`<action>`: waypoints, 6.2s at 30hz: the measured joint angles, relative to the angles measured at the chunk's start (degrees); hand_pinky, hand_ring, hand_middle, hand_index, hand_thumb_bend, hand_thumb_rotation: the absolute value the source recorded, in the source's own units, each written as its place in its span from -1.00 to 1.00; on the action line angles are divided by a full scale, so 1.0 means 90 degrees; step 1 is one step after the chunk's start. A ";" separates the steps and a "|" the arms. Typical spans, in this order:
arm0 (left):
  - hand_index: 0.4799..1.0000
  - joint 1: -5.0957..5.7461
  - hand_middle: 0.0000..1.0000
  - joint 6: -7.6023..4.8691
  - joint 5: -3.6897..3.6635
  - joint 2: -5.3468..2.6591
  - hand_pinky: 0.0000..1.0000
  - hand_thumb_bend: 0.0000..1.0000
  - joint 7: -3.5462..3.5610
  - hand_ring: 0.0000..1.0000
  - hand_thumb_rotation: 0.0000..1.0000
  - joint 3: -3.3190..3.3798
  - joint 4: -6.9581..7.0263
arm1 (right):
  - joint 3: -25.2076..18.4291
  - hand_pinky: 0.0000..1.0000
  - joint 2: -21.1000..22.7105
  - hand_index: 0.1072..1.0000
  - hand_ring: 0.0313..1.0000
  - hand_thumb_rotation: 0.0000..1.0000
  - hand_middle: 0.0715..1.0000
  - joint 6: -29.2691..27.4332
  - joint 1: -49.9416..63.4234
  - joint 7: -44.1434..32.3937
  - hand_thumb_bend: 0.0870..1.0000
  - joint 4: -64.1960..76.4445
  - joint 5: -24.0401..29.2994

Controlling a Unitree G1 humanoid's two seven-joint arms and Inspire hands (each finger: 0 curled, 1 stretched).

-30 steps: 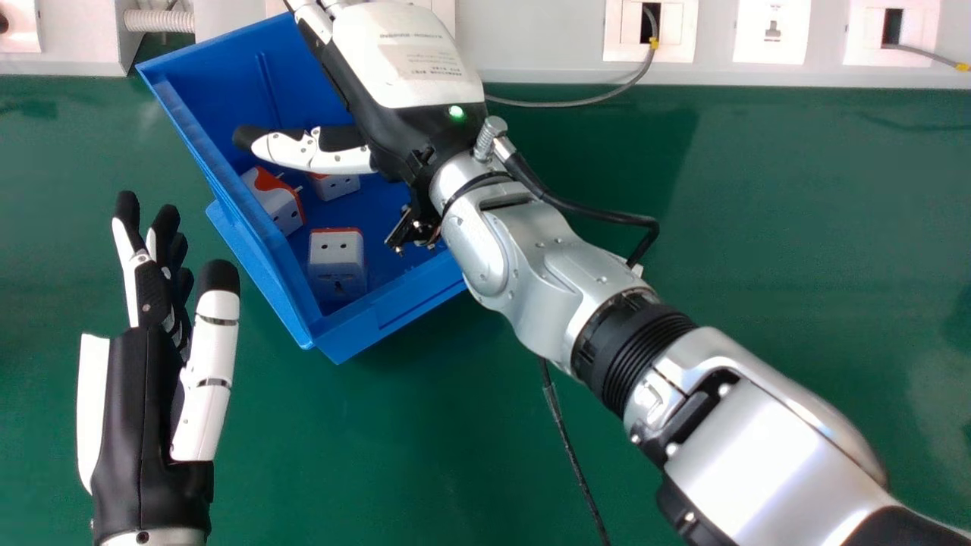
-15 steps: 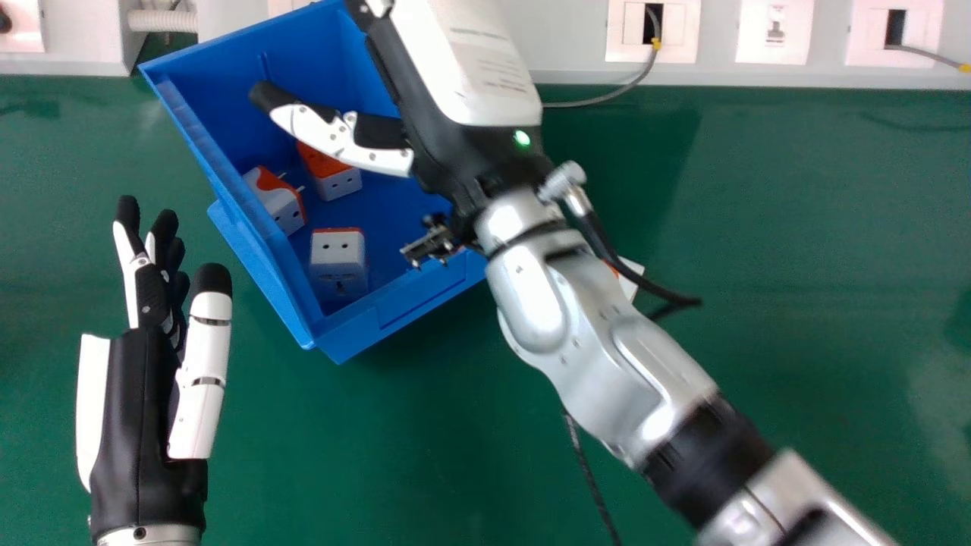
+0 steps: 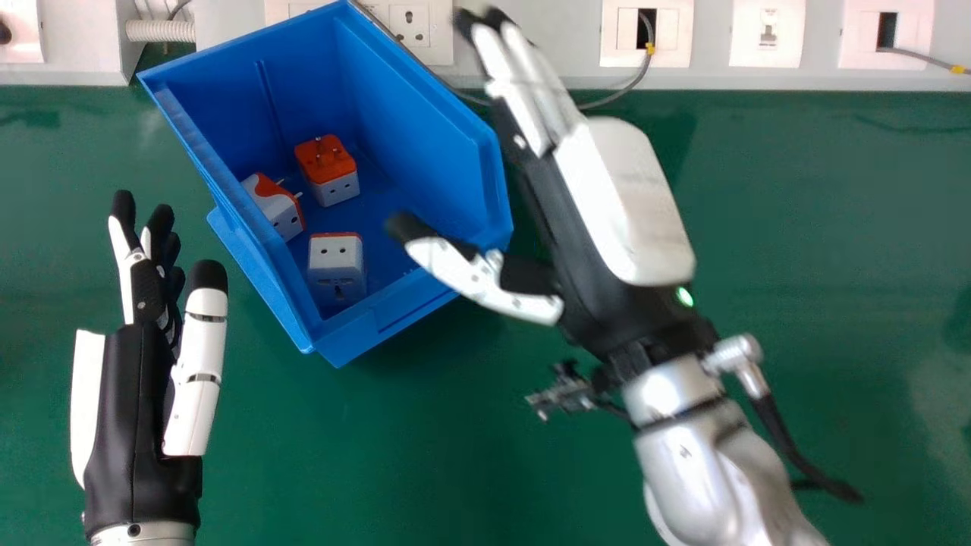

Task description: Pick all objects and put in blue box

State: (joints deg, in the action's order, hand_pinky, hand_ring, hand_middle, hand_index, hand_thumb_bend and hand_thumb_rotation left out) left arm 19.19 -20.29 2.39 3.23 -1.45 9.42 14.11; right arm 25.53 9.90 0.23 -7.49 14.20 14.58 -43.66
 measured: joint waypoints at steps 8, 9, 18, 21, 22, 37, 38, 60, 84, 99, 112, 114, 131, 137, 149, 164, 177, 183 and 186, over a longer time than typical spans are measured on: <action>1.00 -0.0093 1.00 0.0002 0.0015 0.0009 1.00 -0.41 0.0012 1.00 0.78 0.0000 0.0003 | -0.0501 0.68 0.0260 0.96 0.94 0.41 1.00 -0.0031 0.0728 -0.0006 -0.42 0.0415 -0.0111; 1.00 -0.0093 1.00 0.0003 -0.0007 0.0009 1.00 -0.43 0.0018 1.00 0.78 0.0001 0.0004 | -0.0581 0.68 0.0293 0.95 0.94 0.38 1.00 -0.0030 0.0791 -0.0005 -0.42 0.0414 -0.0168; 0.98 -0.0090 1.00 0.0049 -0.0062 0.0010 1.00 -0.46 0.0040 1.00 0.75 0.0019 0.0060 | -0.1050 0.59 0.0544 0.89 0.88 0.30 0.94 -0.0053 0.0944 0.0356 -0.38 -0.0488 -0.0507; 0.97 -0.0089 1.00 0.0050 -0.0078 0.0010 1.00 -0.49 0.0041 1.00 0.74 0.0035 0.0064 | -0.1081 0.55 0.0578 0.84 0.84 0.27 0.92 -0.0021 0.0798 0.0525 -0.34 -0.1038 -0.0708; 0.97 -0.0089 1.00 0.0051 -0.0079 0.0010 1.00 -0.50 0.0041 1.00 0.74 0.0036 0.0067 | -0.1091 0.54 0.0584 0.84 0.84 0.27 0.91 -0.0011 0.0713 0.0570 -0.32 -0.1232 -0.0726; 0.95 -0.0080 1.00 0.0115 -0.0049 0.0007 1.00 -0.49 0.0049 1.00 0.77 0.0032 0.0249 | -0.0722 0.50 0.0808 0.77 0.78 0.22 0.86 0.0066 -0.0956 0.0874 -0.19 -0.4441 -0.0757; 0.95 -0.0081 1.00 0.0115 -0.0053 0.0008 1.00 -0.48 0.0056 1.00 0.77 0.0031 0.0262 | -0.0681 0.49 0.0809 0.76 0.77 0.22 0.86 0.0065 -0.1087 0.0875 -0.18 -0.4650 -0.0755; 0.98 0.0047 1.00 0.0309 -0.0117 0.0010 1.00 -0.41 0.0168 1.00 0.74 0.0055 0.0504 | 0.0075 0.48 0.0624 0.73 0.72 0.06 0.81 0.0459 -0.3011 0.0379 -0.18 -0.7241 -0.0592; 0.95 0.0084 1.00 0.0539 -0.0247 0.0009 1.00 -0.29 0.0260 1.00 0.66 0.0079 0.0676 | 0.0672 0.06 0.0321 0.20 0.17 0.06 0.26 0.0816 -0.4003 0.0096 -0.26 -0.8249 -0.0461; 0.96 0.0130 1.00 0.0553 -0.0255 0.0002 1.00 -0.35 0.0247 1.00 0.71 0.0059 0.0801 | 0.0552 -0.10 0.0215 0.12 0.09 -0.38 0.18 0.0838 -0.4366 -0.0246 -0.39 -0.8435 0.0068; 0.94 0.0120 1.00 0.0652 -0.0186 0.0000 1.00 -0.33 0.0215 1.00 0.72 0.0052 0.0802 | 0.0416 -0.16 0.0238 0.07 0.04 -0.66 0.14 0.0587 -0.4160 -0.0018 -0.41 -0.8193 0.0317; 0.95 0.0119 1.00 0.0652 -0.0187 -0.0004 1.00 -0.33 0.0218 1.00 0.72 0.0046 0.0803 | 0.0386 -0.19 0.0269 0.02 0.00 -0.61 0.09 0.0572 -0.3998 0.0012 -0.45 -0.7908 0.0343; 0.93 0.0103 1.00 0.0602 -0.0168 -0.0029 1.00 -0.37 0.0199 1.00 0.76 0.0053 0.0766 | -0.0507 -0.89 0.1093 -0.77 -0.87 -0.80 -0.83 0.0841 -0.0332 -0.0466 -0.46 -0.1686 0.0367; 0.95 0.0084 1.00 0.0548 -0.0132 -0.0045 1.00 -0.38 0.0154 1.00 0.75 0.0046 0.0748 | -0.0635 -0.90 0.1100 -0.81 -0.89 -0.83 -0.85 0.0863 0.0542 -0.0864 -0.45 -0.0344 0.0323; 0.95 0.0069 1.00 0.0494 -0.0050 -0.0059 1.00 -0.40 0.0105 1.00 0.75 0.0035 0.0679 | -0.0421 -0.89 0.0772 -0.80 -0.87 -0.81 -0.83 0.0278 0.0638 -0.1205 -0.52 0.0335 0.0293; 0.94 0.0087 1.00 0.0331 -0.0073 -0.0055 1.00 -0.35 0.0110 1.00 0.75 0.0052 0.0548 | 0.0050 -0.76 -0.0472 -0.52 -0.70 -0.90 -0.57 -0.0012 -0.2173 -0.1161 -0.48 -0.1770 0.0026; 0.96 0.0188 1.00 0.0316 -0.0189 -0.0088 1.00 -0.28 0.0118 1.00 0.71 0.0035 0.0551 | 0.0231 -0.51 -0.1485 -0.15 -0.35 -0.71 -0.21 0.0218 -0.5306 -0.0737 -0.14 -0.5901 -0.0001; 1.00 0.0297 1.00 0.0283 -0.0203 -0.0087 1.00 -0.29 0.0117 1.00 0.69 0.0049 0.0551 | 0.0239 -0.40 -0.1915 -0.15 -0.20 -0.72 -0.08 0.0124 -0.6415 -0.0246 -0.13 -0.7661 0.0153; 1.00 0.0345 1.00 0.0278 -0.0202 -0.0088 1.00 -0.26 0.0119 1.00 0.68 0.0046 0.0558 | 0.0432 -0.46 -0.2046 -0.15 -0.27 -0.73 -0.12 0.0007 -0.6857 -0.0080 -0.12 -0.8388 0.0069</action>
State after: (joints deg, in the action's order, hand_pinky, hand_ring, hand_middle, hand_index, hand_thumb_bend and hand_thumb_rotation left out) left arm 22.30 -17.78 0.57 2.44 -0.38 9.83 19.13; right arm 29.42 -8.52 0.29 -69.20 13.48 -60.91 -43.03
